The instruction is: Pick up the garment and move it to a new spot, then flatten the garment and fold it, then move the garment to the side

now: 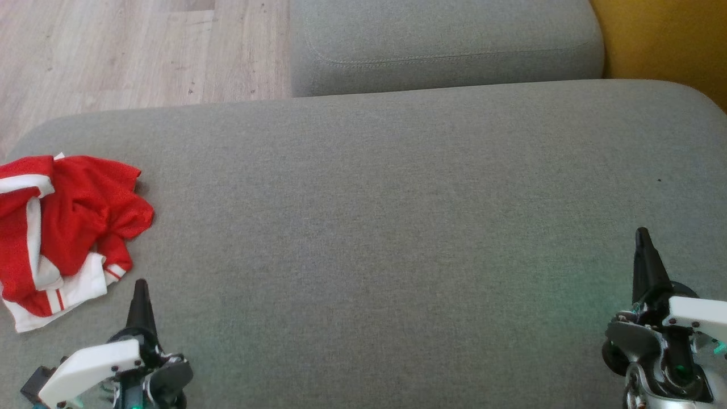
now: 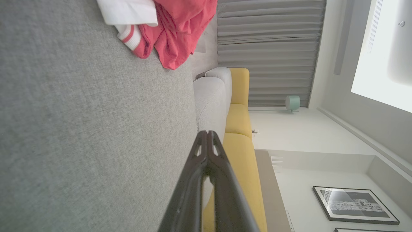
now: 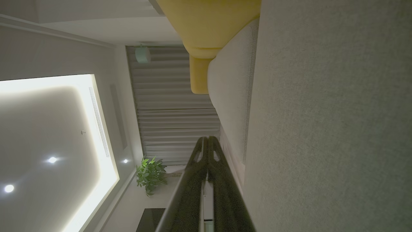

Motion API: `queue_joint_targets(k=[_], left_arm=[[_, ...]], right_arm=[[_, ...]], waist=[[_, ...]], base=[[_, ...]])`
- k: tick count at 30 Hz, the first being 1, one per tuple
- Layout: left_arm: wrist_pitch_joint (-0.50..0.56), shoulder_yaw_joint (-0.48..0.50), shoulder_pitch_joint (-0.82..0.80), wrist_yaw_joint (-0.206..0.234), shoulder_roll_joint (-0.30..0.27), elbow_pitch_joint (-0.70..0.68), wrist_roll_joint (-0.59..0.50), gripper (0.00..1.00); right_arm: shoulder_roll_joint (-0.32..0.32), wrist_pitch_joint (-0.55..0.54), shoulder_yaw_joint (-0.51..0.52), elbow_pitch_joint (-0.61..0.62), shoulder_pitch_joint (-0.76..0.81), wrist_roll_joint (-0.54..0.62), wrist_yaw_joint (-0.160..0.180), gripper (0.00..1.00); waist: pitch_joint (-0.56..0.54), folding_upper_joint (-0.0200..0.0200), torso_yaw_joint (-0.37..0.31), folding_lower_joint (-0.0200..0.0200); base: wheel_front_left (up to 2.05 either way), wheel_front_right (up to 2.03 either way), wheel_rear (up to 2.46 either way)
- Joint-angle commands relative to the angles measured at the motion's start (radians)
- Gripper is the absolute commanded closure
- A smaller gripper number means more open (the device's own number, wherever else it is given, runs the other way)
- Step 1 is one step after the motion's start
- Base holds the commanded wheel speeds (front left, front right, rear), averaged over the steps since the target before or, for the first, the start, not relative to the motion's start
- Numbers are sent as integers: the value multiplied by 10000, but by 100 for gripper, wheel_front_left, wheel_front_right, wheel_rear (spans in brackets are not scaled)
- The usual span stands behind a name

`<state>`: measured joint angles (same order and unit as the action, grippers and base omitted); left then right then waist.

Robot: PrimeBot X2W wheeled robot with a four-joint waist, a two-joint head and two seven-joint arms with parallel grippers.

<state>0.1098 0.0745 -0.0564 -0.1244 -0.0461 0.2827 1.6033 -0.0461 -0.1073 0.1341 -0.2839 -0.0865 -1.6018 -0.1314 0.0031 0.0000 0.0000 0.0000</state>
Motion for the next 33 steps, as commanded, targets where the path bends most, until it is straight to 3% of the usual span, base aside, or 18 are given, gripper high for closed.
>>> queue_joint_targets(k=[1,33], left_arm=[[32,390,-516,-63,-41,-377,55,100],[32,390,-515,-63,-41,-378,55,100]], right_arm=[[-41,-57,-206,391,-214,-71,7,100],[-41,-57,-206,391,-214,-71,7,100]], waist=[[0,0,0,0],[0,0,0,0]], base=[[0,0,0],[0,0,0]])
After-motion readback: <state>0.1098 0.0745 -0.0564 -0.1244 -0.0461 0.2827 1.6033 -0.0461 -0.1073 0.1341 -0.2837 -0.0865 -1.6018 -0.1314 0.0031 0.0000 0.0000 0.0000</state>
